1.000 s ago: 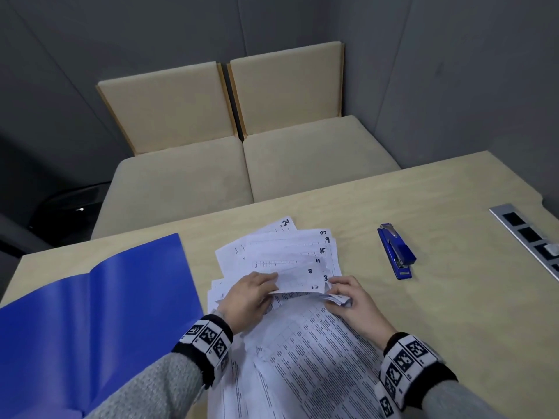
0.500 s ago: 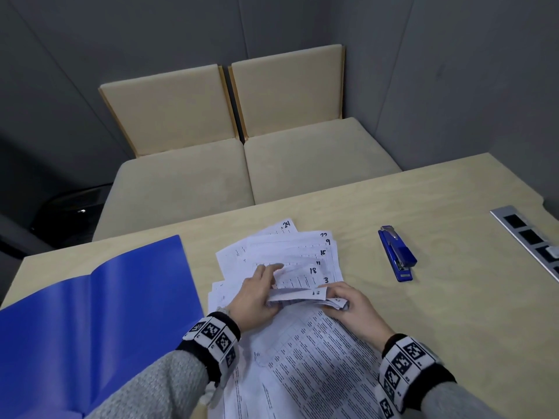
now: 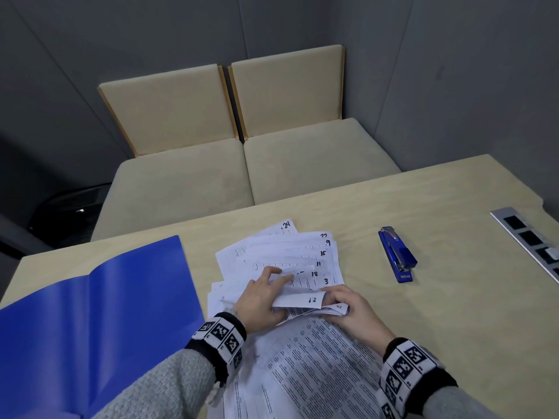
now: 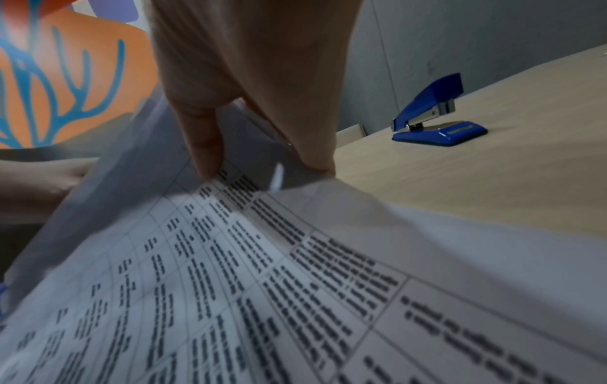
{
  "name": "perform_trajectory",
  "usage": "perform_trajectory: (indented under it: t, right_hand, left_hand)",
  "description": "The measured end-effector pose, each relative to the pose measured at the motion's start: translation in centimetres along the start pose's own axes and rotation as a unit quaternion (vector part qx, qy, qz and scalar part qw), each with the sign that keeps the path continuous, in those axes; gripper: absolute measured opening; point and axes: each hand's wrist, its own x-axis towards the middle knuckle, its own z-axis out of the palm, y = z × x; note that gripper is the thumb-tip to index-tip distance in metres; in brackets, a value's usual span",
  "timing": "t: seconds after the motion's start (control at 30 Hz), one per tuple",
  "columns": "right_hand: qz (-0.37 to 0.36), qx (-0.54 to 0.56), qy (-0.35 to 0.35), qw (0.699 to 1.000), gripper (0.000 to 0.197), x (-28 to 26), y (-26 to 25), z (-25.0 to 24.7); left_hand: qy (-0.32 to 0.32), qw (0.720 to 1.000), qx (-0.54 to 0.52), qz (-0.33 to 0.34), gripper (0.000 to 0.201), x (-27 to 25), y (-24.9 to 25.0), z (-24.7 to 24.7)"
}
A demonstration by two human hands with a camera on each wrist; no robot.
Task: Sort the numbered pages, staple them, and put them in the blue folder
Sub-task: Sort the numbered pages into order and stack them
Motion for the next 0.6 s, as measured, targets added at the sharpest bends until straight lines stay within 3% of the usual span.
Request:
perform_trajectory:
  t: [0.3, 0.4, 0.5, 0.6]
  right_hand:
    - [0.003, -0.009, 0.010, 1.000, 0.032, -0.09, -0.07, -0.09]
    - [0.001, -0.005, 0.007, 1.000, 0.037, -0.11, -0.03, -0.02]
    - [0.006, -0.008, 0.002, 1.000, 0.029, -0.19, 0.04, 0.06]
    - [0.007, -0.007, 0.002, 1.000, 0.033, -0.25, -0.04, 0.10]
  left_hand:
    - [0.052, 0.998, -0.023, 0.025, 0.047, -0.17, 0.21, -0.13]
    - [0.049, 0.998, -0.006, 0.029, 0.045, -0.21, 0.26, -0.03]
    - [0.049, 0.998, 0.023, 0.039, 0.043, -0.29, 0.18, 0.22]
    - [0.049, 0.998, 0.021, 0.037, 0.054, -0.37, -0.10, 0.50]
